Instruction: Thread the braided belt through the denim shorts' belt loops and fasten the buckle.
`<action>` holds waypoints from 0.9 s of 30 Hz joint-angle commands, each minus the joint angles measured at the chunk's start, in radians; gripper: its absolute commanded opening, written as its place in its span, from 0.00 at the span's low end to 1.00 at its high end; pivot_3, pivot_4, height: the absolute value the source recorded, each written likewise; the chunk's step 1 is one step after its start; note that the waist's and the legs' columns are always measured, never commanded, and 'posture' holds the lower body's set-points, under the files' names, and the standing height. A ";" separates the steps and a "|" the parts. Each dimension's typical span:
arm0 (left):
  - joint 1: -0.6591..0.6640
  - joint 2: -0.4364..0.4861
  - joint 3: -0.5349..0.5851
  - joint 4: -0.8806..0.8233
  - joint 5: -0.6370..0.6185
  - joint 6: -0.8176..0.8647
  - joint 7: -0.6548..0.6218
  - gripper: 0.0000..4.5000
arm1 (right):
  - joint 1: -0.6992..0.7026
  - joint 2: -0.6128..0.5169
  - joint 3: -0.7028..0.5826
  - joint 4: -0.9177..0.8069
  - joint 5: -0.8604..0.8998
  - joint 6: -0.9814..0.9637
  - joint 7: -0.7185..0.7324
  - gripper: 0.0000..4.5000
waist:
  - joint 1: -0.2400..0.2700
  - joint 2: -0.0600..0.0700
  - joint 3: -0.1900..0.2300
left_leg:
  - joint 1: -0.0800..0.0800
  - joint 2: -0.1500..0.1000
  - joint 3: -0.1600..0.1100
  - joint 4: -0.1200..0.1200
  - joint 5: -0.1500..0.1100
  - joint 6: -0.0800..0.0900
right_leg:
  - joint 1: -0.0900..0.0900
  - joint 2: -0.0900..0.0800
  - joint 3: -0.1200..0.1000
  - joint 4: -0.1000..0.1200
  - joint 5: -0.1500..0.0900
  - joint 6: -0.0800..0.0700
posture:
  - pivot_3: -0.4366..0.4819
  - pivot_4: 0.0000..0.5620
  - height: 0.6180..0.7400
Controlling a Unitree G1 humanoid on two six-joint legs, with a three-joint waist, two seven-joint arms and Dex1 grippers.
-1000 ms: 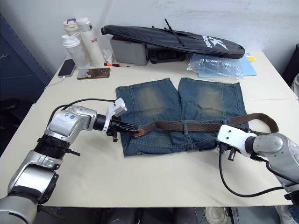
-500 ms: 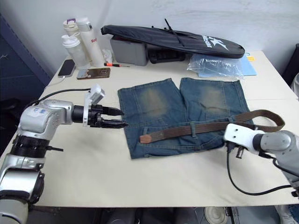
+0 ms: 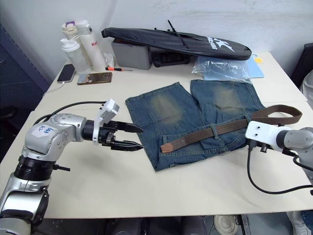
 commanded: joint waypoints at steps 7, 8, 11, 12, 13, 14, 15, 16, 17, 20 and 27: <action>0.020 0.012 -0.008 -0.034 0.021 -0.159 -0.046 1.00 | 0.117 -0.024 -0.396 -0.366 0.313 0.396 0.156 0.98 | -0.001 0.001 0.000 | 0.001 0.001 0.000 -0.001 0.000 0.000 | 0.000 0.001 0.000 0.001 0.000 0.000 | 0.48 0.27 0.19; 0.025 0.015 -0.010 -0.038 0.024 -0.176 -0.052 1.00 | 0.111 0.008 -0.421 -0.421 0.375 0.477 0.149 0.98 | -0.003 0.000 -0.001 | 0.001 0.001 0.000 -0.001 0.000 0.000 | 0.000 0.001 0.000 0.001 0.000 0.000 | 0.48 0.27 0.19; 0.036 0.022 -0.020 -0.044 0.046 -0.226 -0.062 1.00 | 0.125 0.120 -0.482 -0.614 0.587 0.756 0.108 0.98 | -0.001 -0.001 -0.001 | 0.002 0.002 -0.002 -0.001 0.000 0.000 | 0.001 0.002 0.000 0.001 0.000 -0.001 | 0.48 0.27 0.19; 0.039 0.026 -0.026 -0.044 0.062 -0.244 -0.061 1.00 | 0.123 0.173 -0.499 -0.669 0.663 0.859 0.075 0.98 | 0.000 -0.001 -0.001 | 0.002 0.002 -0.002 -0.001 0.000 0.000 | 0.001 0.001 -0.001 0.001 0.000 -0.001 | 0.48 0.27 0.19; 0.040 0.030 -0.030 -0.043 0.071 -0.254 -0.061 1.00 | 0.130 0.224 -0.507 -0.720 0.735 0.941 0.045 0.98 | 0.001 -0.001 -0.002 | 0.001 0.002 -0.003 -0.001 0.000 0.000 | 0.001 0.002 -0.001 0.001 0.000 -0.001 | 0.48 0.27 0.19; 0.041 0.031 -0.030 -0.042 0.076 -0.261 -0.058 1.00 | 0.128 0.285 -0.513 -0.759 0.791 1.004 0.004 0.98 | 0.003 -0.001 -0.002 | 0.001 0.002 -0.004 -0.001 0.000 0.000 | 0.001 0.002 -0.001 0.000 -0.001 -0.002 | 0.48 0.27 0.19; 0.041 0.032 -0.028 -0.040 0.082 -0.269 -0.054 1.00 | 0.122 0.361 -0.524 -0.787 0.844 1.069 -0.052 0.98 | 0.005 -0.001 -0.002 | 0.001 0.001 -0.004 -0.001 0.000 0.001 | 0.002 0.002 -0.001 0.000 -0.001 -0.002 | 0.48 0.27 0.19; 0.041 0.032 -0.026 -0.039 0.086 -0.274 -0.050 1.00 | 0.118 0.423 -0.530 -0.806 0.883 1.128 -0.100 0.98 | 0.005 -0.001 -0.002 | 0.000 0.001 -0.005 -0.002 -0.001 0.003 | 0.002 0.002 -0.001 -0.001 -0.001 -0.002 | 0.48 0.27 0.19; 0.041 0.033 -0.025 -0.038 0.090 -0.277 -0.047 1.00 | 0.108 0.470 -0.539 -0.816 0.916 1.177 -0.140 0.98 | 0.005 0.000 -0.003 | 0.000 0.001 -0.006 -0.002 -0.001 0.003 | 0.002 0.002 -0.002 -0.001 0.000 -0.003 | 0.48 0.27 0.19; 0.046 0.042 -0.029 -0.039 0.113 -0.288 -0.037 1.00 | 0.081 0.656 -0.570 -0.820 0.956 1.299 -0.299 0.98 | 0.002 0.004 -0.005 | 0.000 0.000 -0.004 -0.002 -0.002 0.008 | 0.002 0.001 0.000 -0.003 0.001 -0.005 | 0.48 0.27 0.19; 0.075 0.059 -0.015 -0.075 0.115 -0.269 -0.005 1.00 | 0.065 0.794 -0.457 -0.774 0.898 1.352 -0.454 0.98 | -0.002 0.008 -0.009 | 0.000 0.000 -0.004 -0.004 -0.002 0.010 | 0.000 0.002 -0.001 -0.002 0.001 -0.005 | 0.48 0.27 0.19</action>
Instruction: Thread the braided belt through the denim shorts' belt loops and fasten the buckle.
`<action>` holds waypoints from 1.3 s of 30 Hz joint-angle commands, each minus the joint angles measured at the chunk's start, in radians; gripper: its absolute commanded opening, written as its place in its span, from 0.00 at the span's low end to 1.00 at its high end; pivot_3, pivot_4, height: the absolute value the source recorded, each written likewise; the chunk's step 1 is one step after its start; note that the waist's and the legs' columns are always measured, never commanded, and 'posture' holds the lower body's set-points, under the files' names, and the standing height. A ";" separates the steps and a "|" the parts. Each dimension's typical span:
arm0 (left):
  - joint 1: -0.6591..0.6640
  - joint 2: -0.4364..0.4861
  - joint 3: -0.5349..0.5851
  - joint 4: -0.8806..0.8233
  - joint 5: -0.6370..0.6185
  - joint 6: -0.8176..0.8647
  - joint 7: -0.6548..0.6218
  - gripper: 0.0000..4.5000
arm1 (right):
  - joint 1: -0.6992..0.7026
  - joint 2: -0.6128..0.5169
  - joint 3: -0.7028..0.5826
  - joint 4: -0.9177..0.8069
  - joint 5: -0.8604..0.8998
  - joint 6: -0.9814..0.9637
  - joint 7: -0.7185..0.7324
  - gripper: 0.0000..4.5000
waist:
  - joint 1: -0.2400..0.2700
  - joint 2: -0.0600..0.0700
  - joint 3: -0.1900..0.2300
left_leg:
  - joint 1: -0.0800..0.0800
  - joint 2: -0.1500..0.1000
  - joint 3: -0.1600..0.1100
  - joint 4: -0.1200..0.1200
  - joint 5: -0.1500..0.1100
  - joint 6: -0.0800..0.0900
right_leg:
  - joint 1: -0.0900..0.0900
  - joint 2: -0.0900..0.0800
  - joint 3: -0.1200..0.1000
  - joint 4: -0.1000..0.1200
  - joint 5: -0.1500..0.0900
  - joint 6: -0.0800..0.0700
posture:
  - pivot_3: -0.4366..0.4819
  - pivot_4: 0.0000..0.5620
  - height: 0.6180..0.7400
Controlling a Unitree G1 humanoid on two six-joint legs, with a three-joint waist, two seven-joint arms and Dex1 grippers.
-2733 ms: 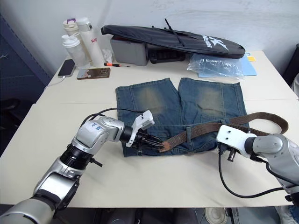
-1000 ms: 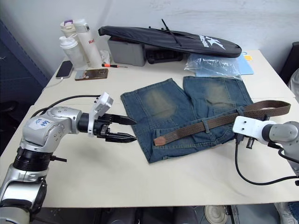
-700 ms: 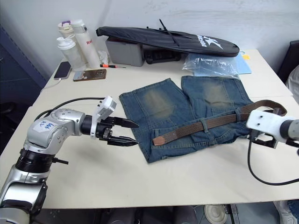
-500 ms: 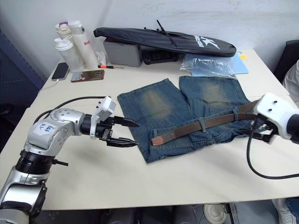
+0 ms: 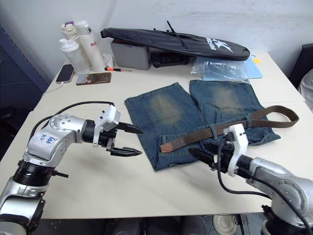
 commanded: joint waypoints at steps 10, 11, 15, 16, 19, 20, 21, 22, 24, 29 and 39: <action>0.025 0.032 0.031 -0.056 -0.003 0.017 0.052 1.00 | 0.135 -0.572 0.661 0.105 -0.622 -0.906 0.188 0.98 | -0.001 -0.006 0.002 | 0.001 0.000 0.002 -0.001 0.000 0.001 | 0.001 0.000 0.000 -0.004 0.001 0.004 | 0.48 0.27 0.19; 0.026 0.032 0.031 -0.057 -0.003 0.017 0.054 1.00 | 0.131 -0.576 0.669 0.126 -0.634 -0.929 0.196 0.98 | 0.000 -0.006 0.002 | 0.001 0.000 0.002 -0.001 0.000 0.001 | 0.001 0.000 0.000 -0.003 0.001 0.004 | 0.48 0.27 0.19; 0.028 0.028 0.029 -0.059 -0.002 0.015 0.061 1.00 | 0.122 -0.567 0.663 0.173 -0.645 -0.947 0.219 0.69 | 0.000 -0.010 0.003 | 0.001 0.001 0.002 0.000 0.003 -0.005 | 0.000 0.001 0.000 -0.001 0.001 0.004 | 0.48 0.27 0.19; 0.027 0.027 0.028 -0.058 -0.002 0.014 0.062 1.00 | 0.122 -0.566 0.659 0.177 -0.643 -0.945 0.225 0.57 | 0.000 -0.010 0.003 | 0.001 0.001 0.002 0.000 0.003 -0.005 | 0.001 0.000 0.000 -0.001 0.001 0.004 | 0.48 0.27 0.19; 0.025 0.021 0.023 -0.050 0.003 0.005 0.067 1.00 | 0.135 -0.589 0.636 0.193 -0.651 -0.957 0.249 0.23 | 0.003 -0.011 0.003 | 0.001 0.001 0.002 0.000 0.002 -0.003 | 0.001 0.000 0.000 -0.001 0.001 0.004 | 0.48 0.27 0.19; 0.024 0.019 0.021 -0.048 0.004 0.004 0.067 1.00 | 0.141 -0.599 0.622 0.198 -0.653 -0.961 0.257 0.13 | 0.004 -0.011 0.003 | 0.001 0.001 0.001 0.000 0.002 -0.003 | 0.001 0.000 0.000 -0.002 0.001 0.003 | 0.48 0.27 0.19; 0.023 0.018 0.020 -0.046 0.005 0.003 0.067 1.00 | 0.153 -0.614 0.601 0.206 -0.653 -0.976 0.269 0.04 | 0.005 -0.010 0.003 | 0.001 0.000 0.001 0.001 0.001 -0.001 | 0.001 0.000 0.000 -0.002 0.001 0.003 | 0.48 0.27 0.19; 0.021 0.016 0.019 -0.044 0.005 0.001 0.067 1.00 | 0.169 -0.631 0.576 0.216 -0.651 -0.998 0.287 0.02 | 0.007 -0.010 0.003 | 0.000 0.000 0.001 0.001 0.001 -0.001 | 0.001 0.000 0.000 -0.002 0.001 0.003 | 0.48 0.27 0.19; 0.019 0.013 0.014 -0.039 0.006 -0.004 0.066 1.00 | 0.204 -0.670 0.535 0.252 -0.664 -1.078 0.321 0.02 | 0.013 -0.010 0.003 | 0.000 0.000 0.001 0.001 0.001 -0.001 | 0.001 0.000 0.000 -0.002 0.001 0.003 | 0.48 0.27 0.19; 0.008 0.006 -0.004 -0.027 0.009 -0.014 0.052 1.00 | 0.242 -0.704 0.478 0.308 -0.665 -1.208 0.383 0.02 | 0.021 -0.011 0.004 | -0.001 -0.001 0.002 0.002 0.000 0.000 | 0.001 -0.001 0.000 -0.003 0.001 0.003 | 0.48 0.27 0.19; -0.008 -0.001 -0.016 -0.018 0.016 -0.020 0.034 1.00 | 0.247 -0.687 0.304 0.192 -0.436 -1.030 0.478 0.57 | 0.022 -0.009 0.004 | 0.000 0.000 0.002 0.002 0.001 -0.001 | 0.000 0.000 0.000 -0.001 0.001 0.003 | 0.48 0.27 0.19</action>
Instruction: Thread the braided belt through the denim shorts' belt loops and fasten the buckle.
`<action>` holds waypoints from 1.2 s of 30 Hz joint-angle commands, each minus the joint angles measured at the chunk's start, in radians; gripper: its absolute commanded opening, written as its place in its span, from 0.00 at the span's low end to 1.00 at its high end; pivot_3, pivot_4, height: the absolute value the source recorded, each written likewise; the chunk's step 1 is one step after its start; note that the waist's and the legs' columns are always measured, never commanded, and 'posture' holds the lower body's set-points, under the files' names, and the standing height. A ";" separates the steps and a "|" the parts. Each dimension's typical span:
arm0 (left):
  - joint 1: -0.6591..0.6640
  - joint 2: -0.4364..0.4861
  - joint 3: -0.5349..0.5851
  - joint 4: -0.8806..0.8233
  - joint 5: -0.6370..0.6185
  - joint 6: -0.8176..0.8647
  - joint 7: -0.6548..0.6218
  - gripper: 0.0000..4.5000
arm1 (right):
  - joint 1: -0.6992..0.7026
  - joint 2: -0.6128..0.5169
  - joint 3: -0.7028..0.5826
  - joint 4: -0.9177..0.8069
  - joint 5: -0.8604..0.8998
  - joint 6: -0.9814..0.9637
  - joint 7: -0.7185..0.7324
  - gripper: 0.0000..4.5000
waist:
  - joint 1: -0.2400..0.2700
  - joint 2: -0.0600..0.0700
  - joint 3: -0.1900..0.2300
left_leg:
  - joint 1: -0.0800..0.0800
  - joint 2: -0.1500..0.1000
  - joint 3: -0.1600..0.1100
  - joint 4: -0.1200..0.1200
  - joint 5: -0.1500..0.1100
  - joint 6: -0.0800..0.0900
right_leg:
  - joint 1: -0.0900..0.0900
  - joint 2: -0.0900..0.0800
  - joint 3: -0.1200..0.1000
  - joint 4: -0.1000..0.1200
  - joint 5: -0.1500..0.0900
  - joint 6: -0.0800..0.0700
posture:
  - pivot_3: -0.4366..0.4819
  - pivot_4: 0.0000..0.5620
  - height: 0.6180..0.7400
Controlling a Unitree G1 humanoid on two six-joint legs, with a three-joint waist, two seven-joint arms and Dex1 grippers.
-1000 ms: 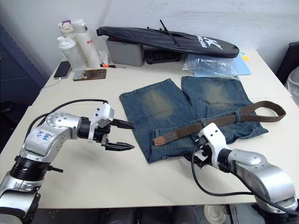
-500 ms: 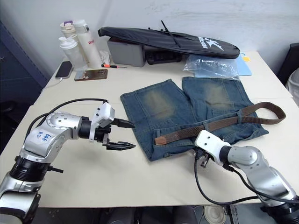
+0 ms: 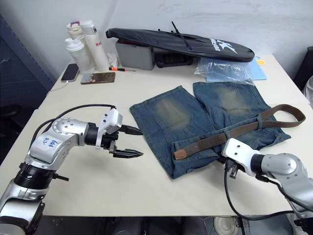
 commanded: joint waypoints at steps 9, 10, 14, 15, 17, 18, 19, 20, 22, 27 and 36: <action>-0.054 -0.034 0.044 -0.018 -0.017 -0.014 0.014 1.00 | -0.118 0.248 -0.433 -0.136 0.722 0.769 -0.327 1.00 | 0.003 -0.003 -0.001 | 0.000 0.001 -0.002 0.000 0.000 0.000 | 0.001 0.000 -0.001 0.000 -0.001 -0.003 | 0.48 0.27 0.19; -0.063 -0.048 0.058 -0.017 -0.021 -0.015 0.030 1.00 | -0.120 0.311 -0.458 -0.140 0.771 0.812 -0.416 1.00 | 0.003 -0.002 -0.001 | 0.000 0.001 -0.002 0.000 0.000 0.000 | 0.001 0.000 -0.001 0.000 -0.001 -0.003 | 0.48 0.27 0.19; -0.067 -0.070 0.082 -0.034 -0.027 -0.011 0.062 1.00 | -0.110 0.471 -0.508 -0.138 0.964 0.885 -0.667 1.00 | 0.004 0.002 -0.003 | -0.001 0.001 -0.002 0.000 0.000 0.001 | 0.000 0.000 -0.001 0.001 -0.001 -0.003 | 0.48 0.27 0.19; -0.066 -0.072 0.083 -0.041 -0.030 -0.006 0.066 1.00 | -0.105 0.495 -0.515 -0.130 1.026 0.887 -0.723 1.00 | 0.003 0.003 -0.004 | -0.001 0.000 -0.002 -0.001 0.000 0.001 | 0.000 0.000 0.000 0.001 -0.001 -0.003 | 0.48 0.27 0.19; -0.062 -0.079 0.089 -0.049 -0.044 0.007 0.076 1.00 | -0.089 0.504 -0.502 -0.127 1.101 0.890 -0.785 1.00 | 0.001 0.004 -0.004 | -0.001 0.000 -0.002 0.000 -0.001 0.002 | 0.000 0.000 0.000 0.001 -0.001 -0.003 | 0.48 0.27 0.19; -0.059 -0.082 0.093 -0.055 -0.050 0.015 0.084 1.00 | -0.075 0.502 -0.494 -0.125 1.128 0.884 -0.810 1.00 | 0.000 0.004 -0.004 | -0.001 0.000 -0.001 0.000 -0.001 0.002 | 0.000 0.000 0.000 0.001 -0.001 -0.003 | 0.48 0.27 0.19; -0.057 -0.081 0.093 -0.061 -0.051 0.017 0.088 1.00 | -0.064 0.510 -0.489 -0.110 1.157 0.872 -0.834 1.00 | -0.001 0.004 -0.004 | -0.001 0.000 -0.001 0.000 -0.001 0.002 | 0.000 0.000 0.000 0.001 -0.001 -0.003 | 0.48 0.27 0.19; -0.056 -0.080 0.092 -0.065 -0.050 0.019 0.091 1.00 | -0.057 0.512 -0.484 -0.097 1.181 0.860 -0.855 1.00 | -0.001 0.004 -0.004 | -0.001 0.000 -0.001 0.000 -0.001 0.002 | 0.000 0.000 0.000 0.001 -0.001 -0.003 | 0.48 0.27 0.19; -0.055 -0.079 0.092 -0.069 -0.051 0.025 0.097 1.00 | -0.053 0.505 -0.459 -0.070 1.198 0.847 -0.883 1.00 | -0.001 0.004 -0.005 | 0.000 0.000 -0.001 0.000 -0.001 0.003 | 0.000 0.001 0.000 0.001 -0.001 -0.003 | 0.48 0.27 0.19; -0.055 -0.070 0.089 -0.077 -0.045 0.029 0.104 1.00 | -0.115 0.488 -0.408 0.041 1.167 0.810 -0.901 1.00 | -0.013 0.004 -0.004 | 0.000 0.000 -0.001 0.000 -0.001 0.003 | 0.000 0.001 0.000 0.001 0.000 -0.003 | 0.48 0.27 0.19; -0.030 -0.048 0.103 -0.096 -0.040 0.041 0.133 1.00 | -0.182 0.542 -0.359 0.115 1.266 0.759 -0.904 1.00 | -0.022 0.004 -0.004 | 0.000 0.001 -0.001 -0.001 -0.001 0.003 | -0.001 0.001 0.000 0.002 0.000 -0.001 | 0.48 0.27 0.19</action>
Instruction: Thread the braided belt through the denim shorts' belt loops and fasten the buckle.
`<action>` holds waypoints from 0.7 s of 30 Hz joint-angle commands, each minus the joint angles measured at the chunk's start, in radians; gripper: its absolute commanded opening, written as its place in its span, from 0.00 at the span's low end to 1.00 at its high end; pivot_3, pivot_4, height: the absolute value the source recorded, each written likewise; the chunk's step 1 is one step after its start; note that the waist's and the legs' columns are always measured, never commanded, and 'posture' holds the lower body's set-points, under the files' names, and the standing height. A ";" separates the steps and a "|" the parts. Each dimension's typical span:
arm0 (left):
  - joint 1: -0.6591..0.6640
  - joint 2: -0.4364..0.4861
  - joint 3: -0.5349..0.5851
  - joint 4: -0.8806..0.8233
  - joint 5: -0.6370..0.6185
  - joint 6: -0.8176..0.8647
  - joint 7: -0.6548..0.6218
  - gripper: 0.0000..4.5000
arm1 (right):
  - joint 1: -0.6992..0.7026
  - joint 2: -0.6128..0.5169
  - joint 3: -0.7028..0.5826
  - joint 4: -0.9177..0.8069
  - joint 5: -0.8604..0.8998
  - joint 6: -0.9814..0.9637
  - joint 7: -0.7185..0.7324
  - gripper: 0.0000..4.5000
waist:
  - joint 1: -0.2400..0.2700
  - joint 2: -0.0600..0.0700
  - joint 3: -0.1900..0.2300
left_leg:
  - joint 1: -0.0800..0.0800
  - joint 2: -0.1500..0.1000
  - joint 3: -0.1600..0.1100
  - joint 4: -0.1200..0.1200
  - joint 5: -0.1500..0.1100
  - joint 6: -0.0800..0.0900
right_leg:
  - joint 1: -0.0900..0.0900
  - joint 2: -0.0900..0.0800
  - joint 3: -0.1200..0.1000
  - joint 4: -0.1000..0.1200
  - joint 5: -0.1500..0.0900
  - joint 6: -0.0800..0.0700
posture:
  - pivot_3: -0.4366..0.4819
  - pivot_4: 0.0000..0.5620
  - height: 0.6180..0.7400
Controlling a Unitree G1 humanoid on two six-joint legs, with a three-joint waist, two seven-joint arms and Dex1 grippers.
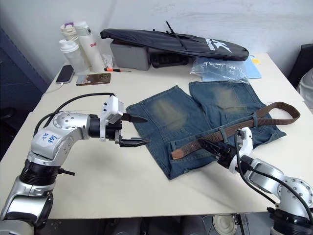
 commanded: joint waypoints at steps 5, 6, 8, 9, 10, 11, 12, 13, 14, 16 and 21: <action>0.027 0.035 0.050 -0.057 -0.019 0.019 0.017 1.00 | -0.044 0.038 0.011 0.029 0.209 -0.077 -0.026 1.00 | 0.000 0.000 0.000 | 0.000 0.000 0.000 0.000 0.000 0.000 | 0.000 0.000 0.000 0.000 0.000 0.000 | 0.48 0.27 0.19; 0.029 0.037 0.051 -0.060 -0.019 0.021 0.017 1.00 | -0.048 0.038 0.014 0.039 0.222 -0.088 -0.036 1.00 | 0.001 0.000 0.000 | 0.000 0.000 0.000 0.000 0.000 0.000 | 0.000 0.000 0.000 0.000 0.000 0.000 | 0.48 0.27 0.19; 0.031 0.037 0.051 -0.064 -0.020 0.025 0.021 1.00 | -0.055 0.031 0.042 0.054 0.183 -0.093 -0.029 1.00 | 0.001 0.001 0.000 | 0.000 0.000 0.000 0.000 0.000 0.000 | 0.000 0.000 0.000 0.000 0.000 0.000 | 0.48 0.27 0.19; 0.031 0.036 0.051 -0.065 -0.021 0.026 0.023 1.00 | -0.057 0.030 0.055 0.061 0.167 -0.096 -0.029 1.00 | 0.001 0.001 0.000 | 0.000 0.000 0.000 0.000 0.000 0.000 | 0.000 0.000 0.000 0.000 0.000 0.000 | 0.48 0.27 0.19; 0.031 0.036 0.051 -0.066 -0.021 0.027 0.024 1.00 | -0.059 0.032 0.076 0.067 0.140 -0.097 -0.023 1.00 | 0.001 0.001 -0.001 | 0.000 0.000 0.000 0.000 0.000 0.000 | 0.000 0.000 0.000 0.000 0.000 0.000 | 0.48 0.27 0.19; 0.031 0.036 0.052 -0.067 -0.020 0.028 0.024 1.00 | -0.060 0.034 0.089 0.072 0.124 -0.100 -0.019 1.00 | 0.001 0.002 -0.001 | 0.000 0.000 0.000 0.000 0.000 0.000 | 0.000 0.000 0.000 0.000 0.000 0.000 | 0.48 0.27 0.19; 0.030 0.036 0.052 -0.065 -0.019 0.027 0.025 1.00 | -0.064 0.042 0.103 0.081 0.105 -0.109 -0.011 1.00 | 0.001 0.002 -0.001 | 0.000 0.000 0.000 0.000 0.000 0.000 | 0.000 0.000 0.000 0.000 0.000 0.000 | 0.48 0.27 0.19; 0.028 0.035 0.052 -0.063 -0.018 0.027 0.026 1.00 | -0.070 0.051 0.112 0.092 0.092 -0.118 -0.004 1.00 | 0.001 0.002 -0.001 | 0.000 0.000 0.000 0.000 0.000 0.000 | 0.000 0.000 0.000 0.000 0.000 0.000 | 0.48 0.27 0.19; 0.026 0.035 0.051 -0.059 -0.016 0.026 0.027 1.00 | -0.076 0.058 0.121 0.100 0.076 -0.127 0.005 1.00 | 0.001 0.002 -0.001 | 0.000 0.000 0.000 0.000 0.000 0.000 | 0.000 0.000 0.000 0.000 0.000 0.000 | 0.48 0.27 0.19; 0.022 0.035 0.051 -0.055 -0.013 0.026 0.030 1.00 | -0.087 0.076 0.133 0.114 0.049 -0.146 0.017 1.00 | 0.001 0.002 -0.001 | 0.000 0.000 0.000 0.000 0.000 0.000 | 0.000 0.000 0.000 0.000 0.000 0.000 | 0.48 0.27 0.19; 0.024 0.037 0.046 -0.051 -0.008 0.024 0.033 1.00 | -0.092 0.124 0.146 0.133 -0.012 -0.194 0.041 1.00 | 0.000 0.002 -0.002 | 0.000 0.000 0.000 -0.001 0.000 0.000 | 0.000 0.000 0.000 0.000 0.000 0.000 | 0.48 0.27 0.19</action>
